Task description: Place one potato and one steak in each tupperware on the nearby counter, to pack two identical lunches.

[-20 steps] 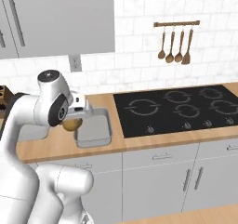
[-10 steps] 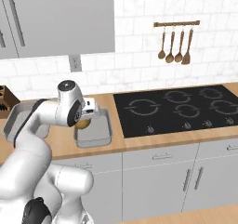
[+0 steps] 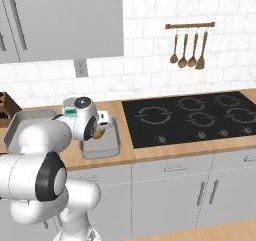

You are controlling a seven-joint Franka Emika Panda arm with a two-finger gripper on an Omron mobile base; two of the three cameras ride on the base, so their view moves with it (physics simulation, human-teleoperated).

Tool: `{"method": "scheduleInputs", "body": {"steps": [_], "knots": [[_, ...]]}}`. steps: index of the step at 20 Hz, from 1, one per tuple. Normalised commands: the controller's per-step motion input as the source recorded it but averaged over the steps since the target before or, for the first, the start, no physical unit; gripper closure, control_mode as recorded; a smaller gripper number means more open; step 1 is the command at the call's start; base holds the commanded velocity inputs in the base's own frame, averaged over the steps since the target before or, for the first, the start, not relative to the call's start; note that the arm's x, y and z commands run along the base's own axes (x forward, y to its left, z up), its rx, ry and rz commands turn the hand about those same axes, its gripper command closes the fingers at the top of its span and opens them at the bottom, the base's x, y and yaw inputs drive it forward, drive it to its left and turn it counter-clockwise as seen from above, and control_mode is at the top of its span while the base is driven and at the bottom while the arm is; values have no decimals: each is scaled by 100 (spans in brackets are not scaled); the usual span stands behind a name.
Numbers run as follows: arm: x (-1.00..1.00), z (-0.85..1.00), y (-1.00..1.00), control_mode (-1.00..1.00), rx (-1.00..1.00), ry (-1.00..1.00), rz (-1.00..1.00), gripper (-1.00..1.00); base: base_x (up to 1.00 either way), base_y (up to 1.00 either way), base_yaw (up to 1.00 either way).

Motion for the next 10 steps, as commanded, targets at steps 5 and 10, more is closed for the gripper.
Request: {"method": "scheduleInputs", "body": {"steps": [5,10], "knots": [[1,45,3,-100,0,5,0,-100,0,0,0],[-26,67,6,-100,0,8,0,-100,0,0,0]]}}
